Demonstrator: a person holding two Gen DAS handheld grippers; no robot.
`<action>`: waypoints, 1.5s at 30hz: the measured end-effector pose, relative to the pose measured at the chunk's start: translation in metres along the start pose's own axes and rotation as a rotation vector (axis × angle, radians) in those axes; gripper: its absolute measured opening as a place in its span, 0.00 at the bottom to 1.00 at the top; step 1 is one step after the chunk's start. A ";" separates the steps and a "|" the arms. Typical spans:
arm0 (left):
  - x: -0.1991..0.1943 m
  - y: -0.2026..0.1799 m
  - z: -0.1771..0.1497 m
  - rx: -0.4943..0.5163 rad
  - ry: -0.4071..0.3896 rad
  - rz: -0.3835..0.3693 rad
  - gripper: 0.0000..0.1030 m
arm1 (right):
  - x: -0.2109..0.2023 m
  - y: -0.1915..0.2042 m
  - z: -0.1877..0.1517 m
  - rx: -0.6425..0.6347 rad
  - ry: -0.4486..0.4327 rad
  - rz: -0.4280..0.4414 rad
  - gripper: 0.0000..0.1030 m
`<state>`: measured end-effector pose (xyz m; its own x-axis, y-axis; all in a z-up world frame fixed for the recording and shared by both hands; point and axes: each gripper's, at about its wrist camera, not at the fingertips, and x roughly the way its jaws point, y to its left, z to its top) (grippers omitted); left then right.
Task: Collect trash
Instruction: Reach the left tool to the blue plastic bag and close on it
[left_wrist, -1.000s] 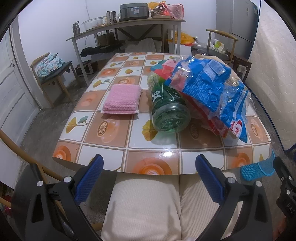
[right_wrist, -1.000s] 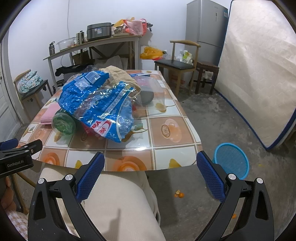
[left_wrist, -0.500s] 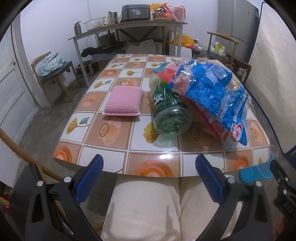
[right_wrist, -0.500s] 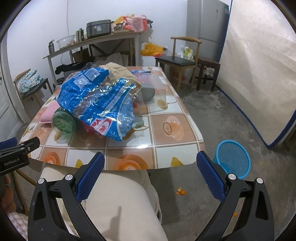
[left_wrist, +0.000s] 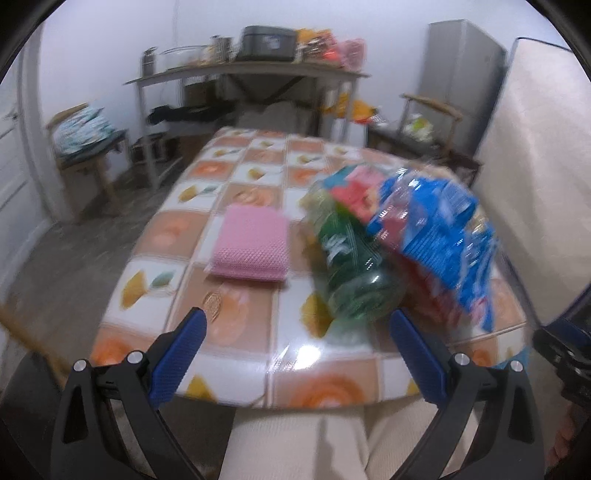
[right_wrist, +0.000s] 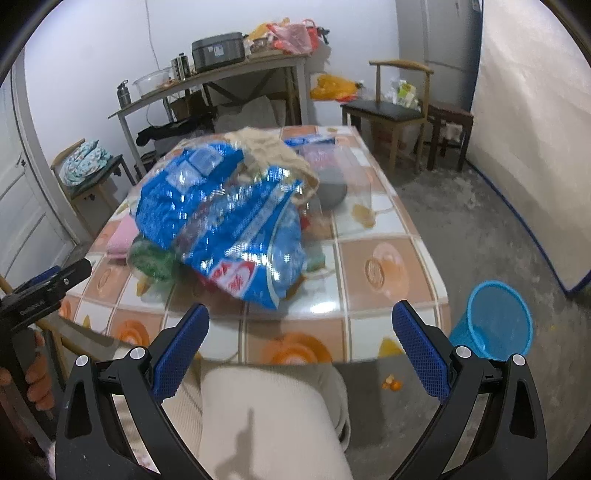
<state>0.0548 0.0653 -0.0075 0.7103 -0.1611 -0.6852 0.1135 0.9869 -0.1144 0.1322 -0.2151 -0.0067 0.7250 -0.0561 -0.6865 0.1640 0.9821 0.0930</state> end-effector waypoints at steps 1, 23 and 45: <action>0.001 0.000 0.004 0.003 -0.005 -0.026 0.95 | 0.001 0.000 0.004 -0.003 -0.014 0.007 0.92; 0.076 -0.126 0.040 0.521 0.015 -0.154 0.95 | 0.051 -0.071 0.022 0.226 0.026 0.073 0.92; 0.027 -0.150 0.021 0.661 -0.017 -0.124 0.11 | 0.035 -0.101 0.015 0.295 -0.025 0.088 0.92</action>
<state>0.0710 -0.0872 0.0062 0.6748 -0.2792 -0.6832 0.5929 0.7563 0.2765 0.1517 -0.3186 -0.0294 0.7604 0.0191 -0.6492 0.2846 0.8887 0.3595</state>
